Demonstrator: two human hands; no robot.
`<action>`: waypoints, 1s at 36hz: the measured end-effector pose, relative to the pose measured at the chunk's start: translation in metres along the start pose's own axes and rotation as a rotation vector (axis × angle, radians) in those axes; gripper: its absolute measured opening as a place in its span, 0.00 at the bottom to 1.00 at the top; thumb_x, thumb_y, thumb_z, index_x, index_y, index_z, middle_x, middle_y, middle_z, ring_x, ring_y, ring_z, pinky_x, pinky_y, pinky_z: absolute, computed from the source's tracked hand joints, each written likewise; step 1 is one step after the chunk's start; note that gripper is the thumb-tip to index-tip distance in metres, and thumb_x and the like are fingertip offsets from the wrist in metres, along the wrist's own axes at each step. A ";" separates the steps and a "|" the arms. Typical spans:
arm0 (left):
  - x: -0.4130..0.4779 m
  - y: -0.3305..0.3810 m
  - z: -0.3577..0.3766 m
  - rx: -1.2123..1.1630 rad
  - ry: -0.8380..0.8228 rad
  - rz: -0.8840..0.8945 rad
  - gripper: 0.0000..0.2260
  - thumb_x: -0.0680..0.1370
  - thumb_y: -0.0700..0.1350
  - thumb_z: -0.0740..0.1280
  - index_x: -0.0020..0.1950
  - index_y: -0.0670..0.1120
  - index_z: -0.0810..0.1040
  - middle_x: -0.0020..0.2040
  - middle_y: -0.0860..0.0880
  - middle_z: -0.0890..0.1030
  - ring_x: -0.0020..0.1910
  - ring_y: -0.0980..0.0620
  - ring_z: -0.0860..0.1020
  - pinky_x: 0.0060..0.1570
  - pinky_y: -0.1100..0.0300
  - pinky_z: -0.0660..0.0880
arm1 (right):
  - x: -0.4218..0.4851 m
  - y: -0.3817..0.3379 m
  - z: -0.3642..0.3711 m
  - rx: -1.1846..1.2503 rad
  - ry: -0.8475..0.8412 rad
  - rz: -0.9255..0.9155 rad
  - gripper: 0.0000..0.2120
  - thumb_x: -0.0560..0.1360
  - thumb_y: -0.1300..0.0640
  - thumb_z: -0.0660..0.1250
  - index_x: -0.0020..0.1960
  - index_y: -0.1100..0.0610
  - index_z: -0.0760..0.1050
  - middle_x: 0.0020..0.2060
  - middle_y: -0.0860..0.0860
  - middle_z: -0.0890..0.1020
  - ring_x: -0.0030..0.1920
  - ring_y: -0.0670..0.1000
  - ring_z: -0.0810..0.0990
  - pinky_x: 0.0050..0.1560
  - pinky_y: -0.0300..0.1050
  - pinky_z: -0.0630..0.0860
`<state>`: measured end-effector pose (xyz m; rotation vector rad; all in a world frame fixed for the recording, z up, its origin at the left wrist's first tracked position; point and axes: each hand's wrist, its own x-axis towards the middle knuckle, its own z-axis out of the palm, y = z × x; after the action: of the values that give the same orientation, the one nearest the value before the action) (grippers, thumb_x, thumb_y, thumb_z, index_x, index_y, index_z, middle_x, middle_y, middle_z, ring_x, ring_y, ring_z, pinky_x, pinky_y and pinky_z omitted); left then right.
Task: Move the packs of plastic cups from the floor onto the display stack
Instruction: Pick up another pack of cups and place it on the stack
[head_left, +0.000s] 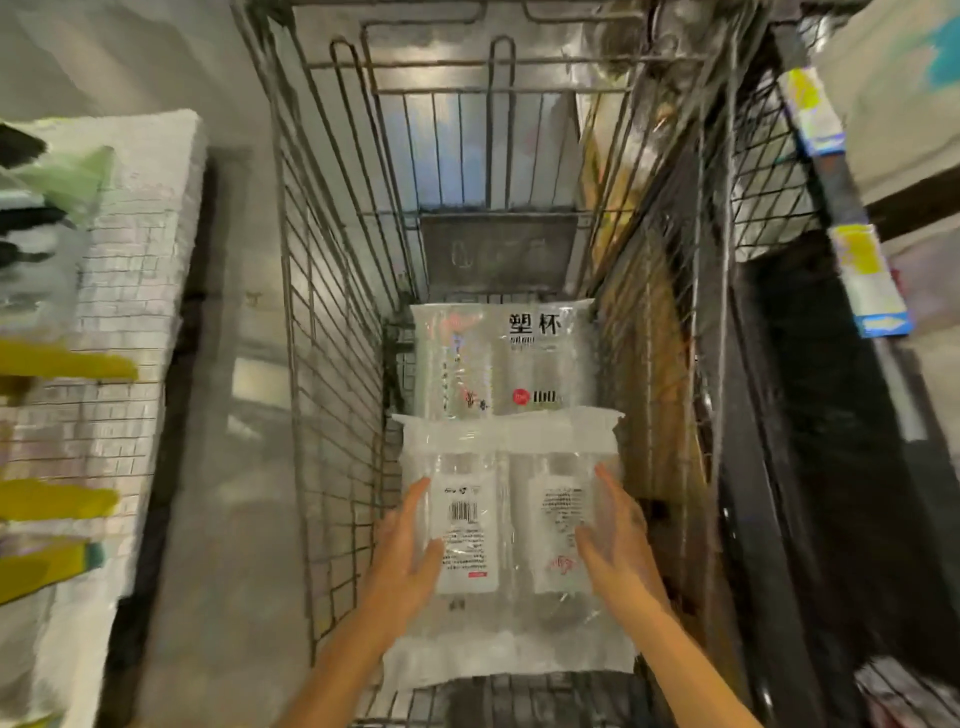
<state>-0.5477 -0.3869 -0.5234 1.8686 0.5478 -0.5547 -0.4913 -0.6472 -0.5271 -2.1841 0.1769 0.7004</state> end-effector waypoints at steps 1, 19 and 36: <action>0.001 -0.003 0.004 -0.017 0.021 -0.016 0.30 0.81 0.44 0.62 0.75 0.70 0.55 0.73 0.56 0.64 0.72 0.50 0.67 0.67 0.42 0.70 | 0.002 0.003 0.004 -0.011 0.012 0.016 0.33 0.81 0.47 0.60 0.76 0.31 0.44 0.77 0.36 0.51 0.78 0.45 0.48 0.77 0.54 0.53; -0.032 -0.030 0.039 0.129 0.050 -0.076 0.30 0.84 0.46 0.56 0.75 0.73 0.46 0.67 0.61 0.59 0.62 0.65 0.67 0.67 0.55 0.70 | -0.037 0.026 0.032 0.099 0.018 0.055 0.34 0.82 0.56 0.61 0.76 0.32 0.47 0.72 0.33 0.55 0.72 0.38 0.56 0.72 0.44 0.56; -0.020 -0.012 0.009 0.319 0.074 0.006 0.25 0.82 0.52 0.60 0.78 0.60 0.59 0.79 0.56 0.46 0.77 0.52 0.57 0.72 0.55 0.60 | -0.022 -0.001 0.015 -0.252 0.052 0.129 0.29 0.79 0.49 0.61 0.78 0.43 0.55 0.79 0.46 0.50 0.78 0.53 0.55 0.76 0.53 0.60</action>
<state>-0.5719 -0.3933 -0.5233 2.1997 0.5251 -0.5977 -0.5157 -0.6379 -0.5222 -2.4499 0.2707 0.7736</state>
